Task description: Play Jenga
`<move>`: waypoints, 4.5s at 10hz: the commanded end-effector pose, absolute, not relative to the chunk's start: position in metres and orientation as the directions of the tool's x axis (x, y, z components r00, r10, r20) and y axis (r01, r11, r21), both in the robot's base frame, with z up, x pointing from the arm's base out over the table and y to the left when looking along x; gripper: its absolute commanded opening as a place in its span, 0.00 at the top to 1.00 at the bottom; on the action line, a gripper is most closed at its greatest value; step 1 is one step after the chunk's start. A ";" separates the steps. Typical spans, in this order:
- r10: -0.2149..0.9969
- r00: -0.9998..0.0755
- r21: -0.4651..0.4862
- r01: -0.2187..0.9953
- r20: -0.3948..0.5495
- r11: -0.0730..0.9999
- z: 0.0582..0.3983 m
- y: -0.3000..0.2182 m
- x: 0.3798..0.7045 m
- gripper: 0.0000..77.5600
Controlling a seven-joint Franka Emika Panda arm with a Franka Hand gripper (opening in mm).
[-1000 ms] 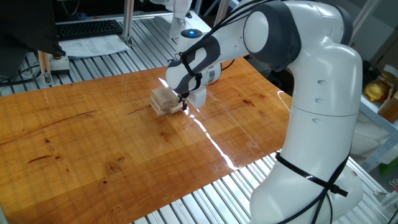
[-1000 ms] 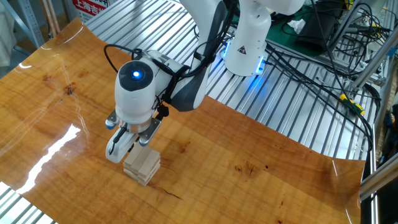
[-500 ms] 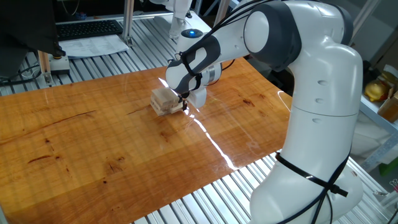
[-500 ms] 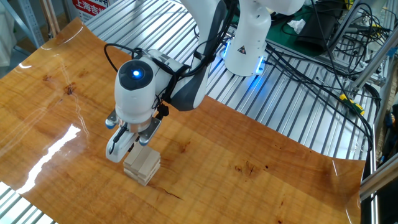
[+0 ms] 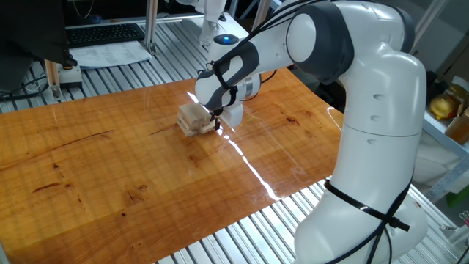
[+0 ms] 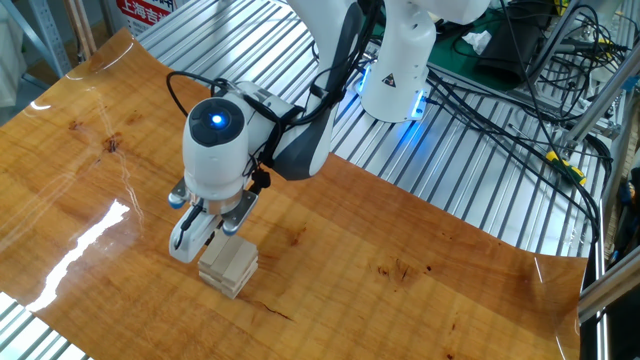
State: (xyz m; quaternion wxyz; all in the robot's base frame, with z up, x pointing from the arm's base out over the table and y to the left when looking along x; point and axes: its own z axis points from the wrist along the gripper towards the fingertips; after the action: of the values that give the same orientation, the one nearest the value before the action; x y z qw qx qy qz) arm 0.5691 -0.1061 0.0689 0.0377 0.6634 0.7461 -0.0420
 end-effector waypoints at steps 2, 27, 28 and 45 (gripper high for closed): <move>0.987 -0.117 -0.009 0.993 -0.113 0.116 0.070 -0.107 0.570 0.99; 0.983 -0.164 -0.011 0.986 -0.085 0.164 0.071 -0.147 0.574 0.99; 0.982 -0.168 -0.012 0.986 -0.085 0.168 0.072 -0.150 0.574 0.99; 0.917 -0.399 -0.007 0.917 -0.028 0.399 0.090 -0.183 0.560 0.99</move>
State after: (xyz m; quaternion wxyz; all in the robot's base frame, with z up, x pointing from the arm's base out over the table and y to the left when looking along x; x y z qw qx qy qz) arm 0.5625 -0.1788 0.0822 0.0135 0.5598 0.8283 -0.0154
